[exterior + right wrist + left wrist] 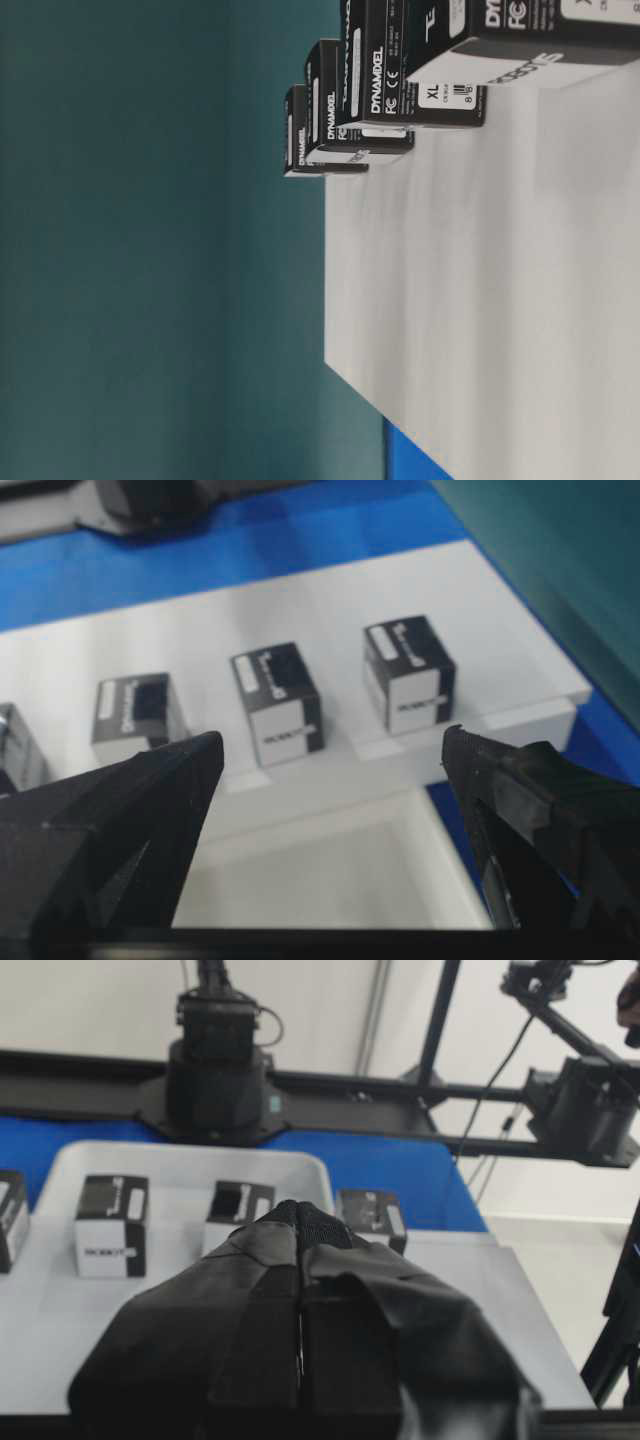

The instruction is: Place the box from the white plastic tray onto the white base.

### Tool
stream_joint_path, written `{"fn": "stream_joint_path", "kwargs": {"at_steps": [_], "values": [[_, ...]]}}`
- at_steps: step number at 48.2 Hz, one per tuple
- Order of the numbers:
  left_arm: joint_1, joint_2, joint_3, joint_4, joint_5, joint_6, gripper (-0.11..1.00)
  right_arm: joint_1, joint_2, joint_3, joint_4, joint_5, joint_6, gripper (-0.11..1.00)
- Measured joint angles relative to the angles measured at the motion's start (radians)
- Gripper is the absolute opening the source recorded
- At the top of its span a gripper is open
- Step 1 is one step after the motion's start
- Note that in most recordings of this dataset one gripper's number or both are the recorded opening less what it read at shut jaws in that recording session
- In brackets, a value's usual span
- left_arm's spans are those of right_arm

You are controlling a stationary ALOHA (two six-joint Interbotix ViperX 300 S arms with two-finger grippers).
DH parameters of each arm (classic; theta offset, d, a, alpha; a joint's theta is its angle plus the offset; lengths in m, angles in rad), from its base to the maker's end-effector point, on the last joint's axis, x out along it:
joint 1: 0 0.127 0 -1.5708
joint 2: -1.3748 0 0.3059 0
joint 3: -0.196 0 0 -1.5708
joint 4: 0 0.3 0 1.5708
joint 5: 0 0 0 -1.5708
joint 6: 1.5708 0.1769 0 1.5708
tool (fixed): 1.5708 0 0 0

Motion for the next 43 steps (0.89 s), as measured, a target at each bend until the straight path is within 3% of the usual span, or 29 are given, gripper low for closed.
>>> {"fn": "stream_joint_path", "kwargs": {"at_steps": [18, 43], "values": [[0.0, 0.0, 0.005, -0.002, 0.0, 0.0, -0.07, -0.002, -0.087, 0.075, 0.002, -0.02, 0.097, 0.95], [0.0, 0.0, 0.012, -0.002, 0.0, 0.0, -0.07, -0.003, -0.091, 0.086, 0.002, -0.081, 0.104, 0.95]]}}
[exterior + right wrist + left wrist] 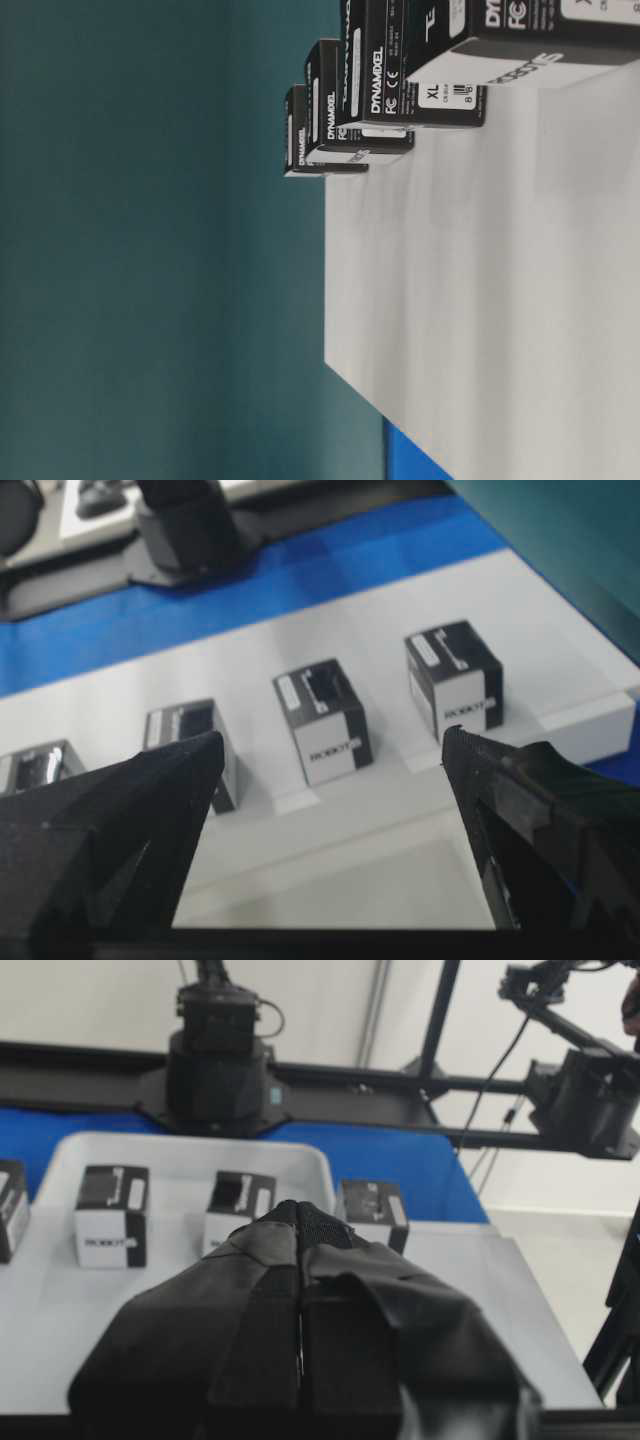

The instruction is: Place the box from the white plastic tray onto the white base.

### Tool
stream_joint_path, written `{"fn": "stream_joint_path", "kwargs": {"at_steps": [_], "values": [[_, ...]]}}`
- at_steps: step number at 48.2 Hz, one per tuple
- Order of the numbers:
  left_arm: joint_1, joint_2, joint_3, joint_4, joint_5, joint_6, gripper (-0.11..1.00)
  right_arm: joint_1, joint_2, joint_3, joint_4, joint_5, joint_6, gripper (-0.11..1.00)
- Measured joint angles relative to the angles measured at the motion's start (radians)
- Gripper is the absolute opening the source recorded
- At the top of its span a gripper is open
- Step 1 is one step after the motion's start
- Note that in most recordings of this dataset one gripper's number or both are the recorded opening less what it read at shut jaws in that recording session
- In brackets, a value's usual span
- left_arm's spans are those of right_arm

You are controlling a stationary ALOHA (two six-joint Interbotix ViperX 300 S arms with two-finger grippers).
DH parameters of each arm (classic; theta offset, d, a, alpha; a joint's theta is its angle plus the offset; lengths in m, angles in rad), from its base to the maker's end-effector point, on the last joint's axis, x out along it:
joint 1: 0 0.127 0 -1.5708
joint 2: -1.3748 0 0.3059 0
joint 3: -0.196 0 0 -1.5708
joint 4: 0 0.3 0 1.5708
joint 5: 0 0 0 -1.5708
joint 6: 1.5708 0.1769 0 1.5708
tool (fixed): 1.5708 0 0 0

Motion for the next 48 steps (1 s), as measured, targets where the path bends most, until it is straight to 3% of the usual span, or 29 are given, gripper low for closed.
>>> {"fn": "stream_joint_path", "kwargs": {"at_steps": [48], "values": [[0.0, 0.0, 0.012, 0.0, 0.0, 0.002, -0.07, 0.002, 0.003, 0.012, 0.0, -0.005, 0.002, 0.95]]}}
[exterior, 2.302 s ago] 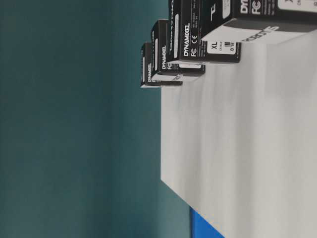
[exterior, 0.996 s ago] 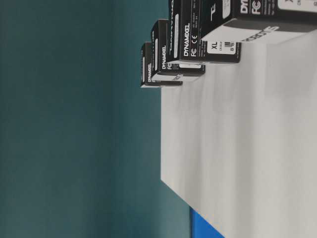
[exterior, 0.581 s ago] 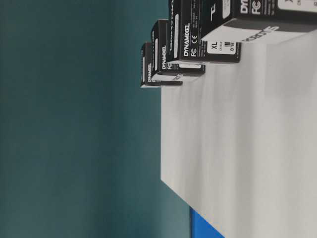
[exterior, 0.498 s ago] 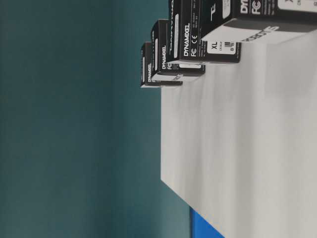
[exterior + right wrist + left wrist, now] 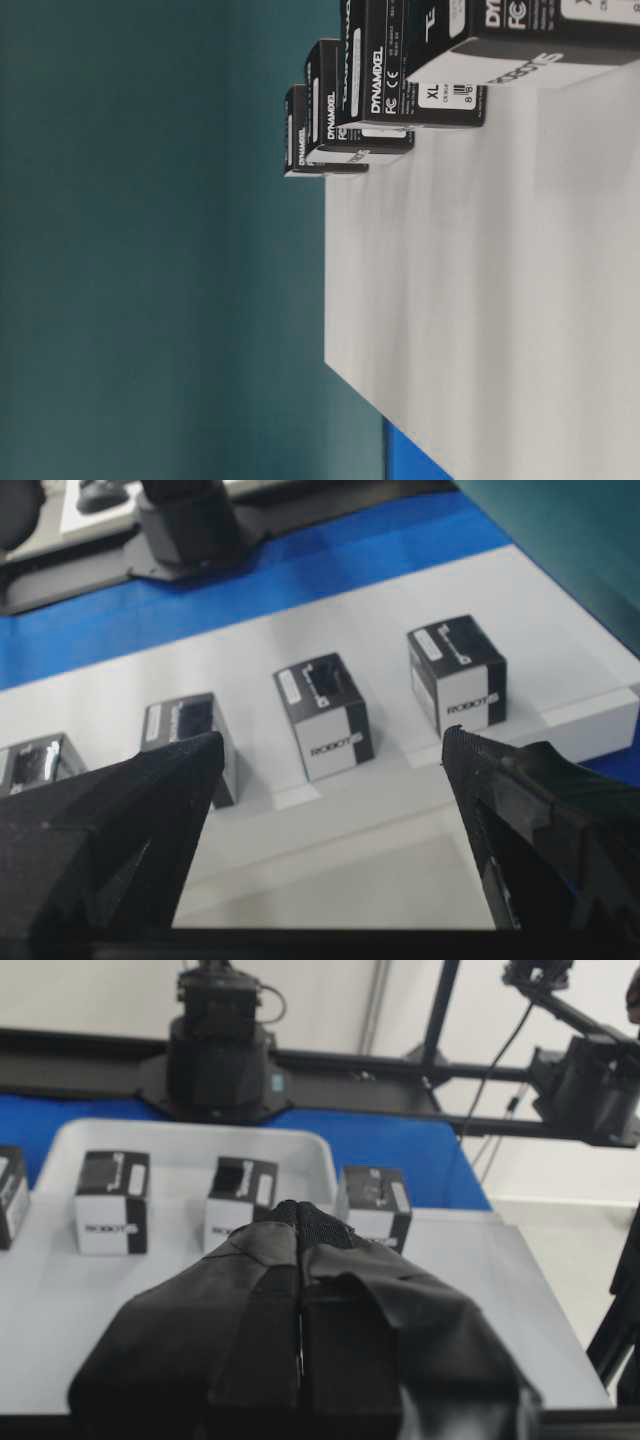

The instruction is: Place the box from the white plastic tray onto the white base.

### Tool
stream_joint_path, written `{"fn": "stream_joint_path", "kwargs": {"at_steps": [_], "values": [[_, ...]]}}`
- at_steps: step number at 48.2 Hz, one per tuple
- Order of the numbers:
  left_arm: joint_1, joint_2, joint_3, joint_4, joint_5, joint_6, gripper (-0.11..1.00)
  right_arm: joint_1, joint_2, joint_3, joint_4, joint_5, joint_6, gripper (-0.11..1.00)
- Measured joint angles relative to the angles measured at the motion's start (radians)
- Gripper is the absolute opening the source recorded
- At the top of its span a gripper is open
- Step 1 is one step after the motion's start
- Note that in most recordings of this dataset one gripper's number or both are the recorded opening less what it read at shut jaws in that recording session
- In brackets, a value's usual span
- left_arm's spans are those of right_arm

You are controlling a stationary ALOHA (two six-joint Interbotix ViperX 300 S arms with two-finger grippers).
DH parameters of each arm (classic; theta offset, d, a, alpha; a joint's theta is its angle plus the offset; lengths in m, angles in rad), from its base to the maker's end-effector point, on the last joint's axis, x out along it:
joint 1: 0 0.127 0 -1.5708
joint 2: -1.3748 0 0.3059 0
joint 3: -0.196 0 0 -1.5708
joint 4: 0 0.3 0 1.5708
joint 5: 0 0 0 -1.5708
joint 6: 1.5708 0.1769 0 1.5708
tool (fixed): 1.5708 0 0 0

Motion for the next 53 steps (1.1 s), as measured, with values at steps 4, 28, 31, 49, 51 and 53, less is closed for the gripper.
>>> {"fn": "stream_joint_path", "kwargs": {"at_steps": [4, 28, 31, 49, 51, 53], "values": [[0.0, -0.002, 0.0, 0.0, 0.0, 0.0, -0.07, -0.002, 0.0, 0.002, 0.0, 0.0, 0.0, 0.95], [0.0, 0.0, 0.002, 0.0, 0.0, 0.0, -0.07, 0.0, 0.0, 0.003, 0.0, 0.0, 0.0, 0.95], [0.0, 0.0, 0.0, 0.0, 0.0, 0.0, -0.07, -0.002, 0.0, 0.003, 0.0, 0.0, 0.0, 0.95], [0.0, 0.0, 0.011, 0.002, 0.0, 0.0, -0.07, -0.002, 0.002, 0.008, 0.0, 0.0, 0.002, 0.95], [0.0, 0.0, 0.012, 0.002, 0.0, 0.0, -0.07, -0.002, 0.002, 0.008, 0.0, -0.002, 0.002, 0.95], [0.0, 0.0, 0.012, 0.0, 0.0, 0.0, -0.07, -0.002, 0.002, 0.009, 0.0, 0.0, 0.002, 0.95]]}}
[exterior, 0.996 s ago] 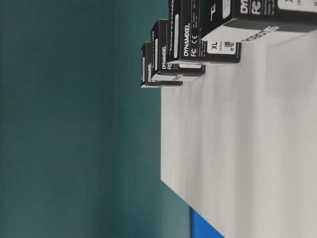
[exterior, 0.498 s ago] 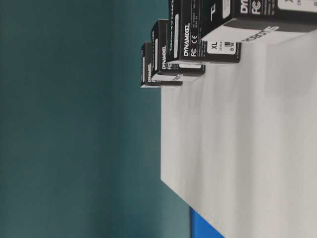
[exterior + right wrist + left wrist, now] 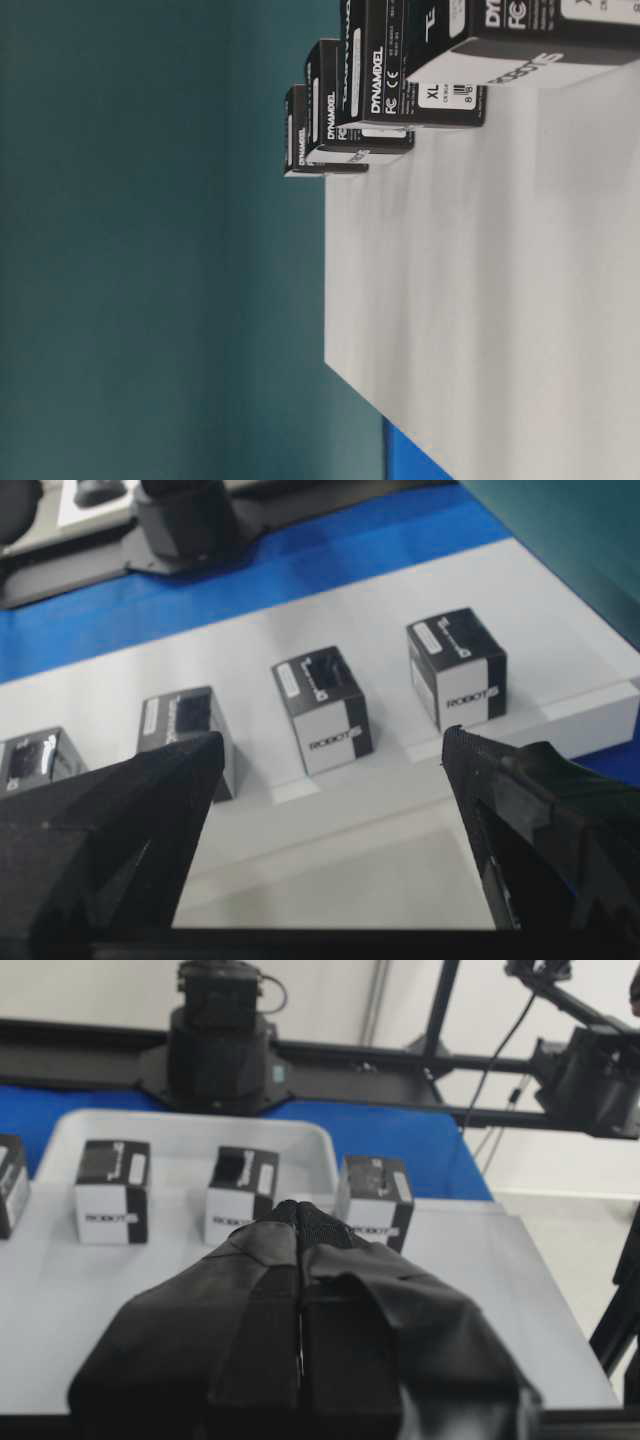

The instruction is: Place the box from the white plastic tray onto the white base.

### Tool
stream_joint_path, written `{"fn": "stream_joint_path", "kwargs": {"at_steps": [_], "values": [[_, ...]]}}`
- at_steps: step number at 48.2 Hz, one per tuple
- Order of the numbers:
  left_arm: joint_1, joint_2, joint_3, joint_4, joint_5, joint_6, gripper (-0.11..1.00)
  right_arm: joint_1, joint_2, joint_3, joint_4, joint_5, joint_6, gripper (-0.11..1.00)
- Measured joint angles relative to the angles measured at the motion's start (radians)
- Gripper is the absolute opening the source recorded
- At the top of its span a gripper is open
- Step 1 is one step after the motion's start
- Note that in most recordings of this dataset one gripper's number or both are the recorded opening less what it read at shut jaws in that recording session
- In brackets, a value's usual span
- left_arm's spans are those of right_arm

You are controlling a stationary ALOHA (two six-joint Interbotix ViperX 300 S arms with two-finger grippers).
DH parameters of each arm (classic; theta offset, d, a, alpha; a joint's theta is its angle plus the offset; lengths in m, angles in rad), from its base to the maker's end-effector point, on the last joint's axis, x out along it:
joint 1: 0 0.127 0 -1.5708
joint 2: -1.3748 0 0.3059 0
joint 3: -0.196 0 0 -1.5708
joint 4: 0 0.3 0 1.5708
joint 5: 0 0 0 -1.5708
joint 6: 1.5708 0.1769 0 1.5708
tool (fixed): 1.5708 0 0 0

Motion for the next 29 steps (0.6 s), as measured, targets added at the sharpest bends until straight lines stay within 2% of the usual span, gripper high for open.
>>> {"fn": "stream_joint_path", "kwargs": {"at_steps": [29], "values": [[0.0, 0.0, 0.003, 0.0, -0.002, 0.002, -0.07, 0.0, 0.0, 0.006, 0.0, -0.017, 0.002, 0.95]]}}
